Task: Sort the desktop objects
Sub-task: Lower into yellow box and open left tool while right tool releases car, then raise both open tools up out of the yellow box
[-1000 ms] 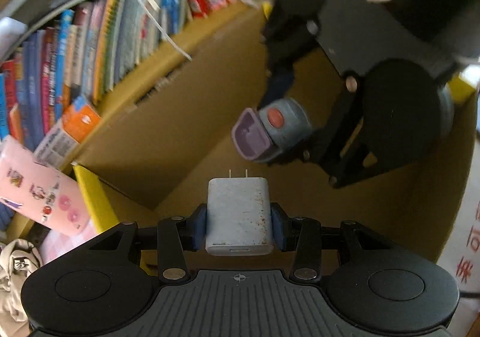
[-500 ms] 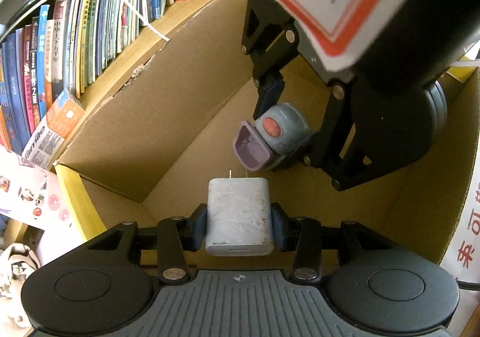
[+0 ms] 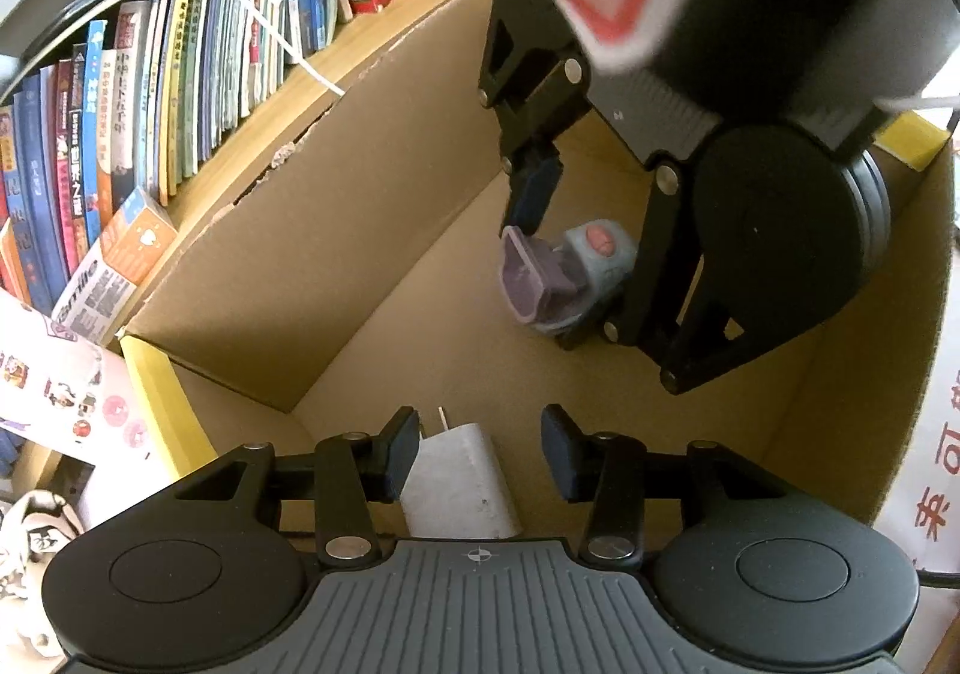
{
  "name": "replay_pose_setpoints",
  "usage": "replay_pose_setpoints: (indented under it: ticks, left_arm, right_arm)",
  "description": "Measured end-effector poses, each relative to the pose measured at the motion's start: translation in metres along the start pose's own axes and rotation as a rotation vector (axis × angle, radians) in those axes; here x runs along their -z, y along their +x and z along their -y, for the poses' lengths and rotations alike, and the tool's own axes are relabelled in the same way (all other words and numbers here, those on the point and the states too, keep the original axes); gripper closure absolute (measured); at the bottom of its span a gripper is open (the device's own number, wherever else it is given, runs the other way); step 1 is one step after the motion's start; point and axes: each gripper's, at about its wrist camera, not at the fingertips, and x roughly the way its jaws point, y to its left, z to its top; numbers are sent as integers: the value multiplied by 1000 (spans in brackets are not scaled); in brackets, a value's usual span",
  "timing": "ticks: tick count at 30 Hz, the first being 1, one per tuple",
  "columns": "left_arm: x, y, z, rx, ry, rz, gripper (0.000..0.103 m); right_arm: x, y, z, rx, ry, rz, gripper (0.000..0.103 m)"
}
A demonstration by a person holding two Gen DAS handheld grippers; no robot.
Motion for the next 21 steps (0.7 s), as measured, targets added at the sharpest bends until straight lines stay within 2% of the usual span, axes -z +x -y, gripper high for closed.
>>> replay_pose_setpoints:
  ticks: [3, 6, 9, 12, 20, 21]
  left_arm:
    - [1, -11, 2, -1, -9, 37, 46]
    - [-1, -23, 6, -5, -11, 72, 43]
    - [0, -36, 10, -25, -7, 95, 38]
    - [2, -50, 14, -47, -10, 121, 37]
    - [7, -65, 8, -97, -46, 188, 33]
    - [7, -68, 6, -103, -53, 198, 33]
  right_arm:
    - [1, -7, 0, 16, 12, 19, 53]
    - [3, -17, -1, 34, 26, 42, 52]
    - [6, -29, -2, 54, 47, 71, 45]
    - [11, -43, -6, 75, 69, 106, 42]
    - [27, -77, -16, 151, 148, 186, 41]
    - [28, -80, -17, 170, 163, 197, 34]
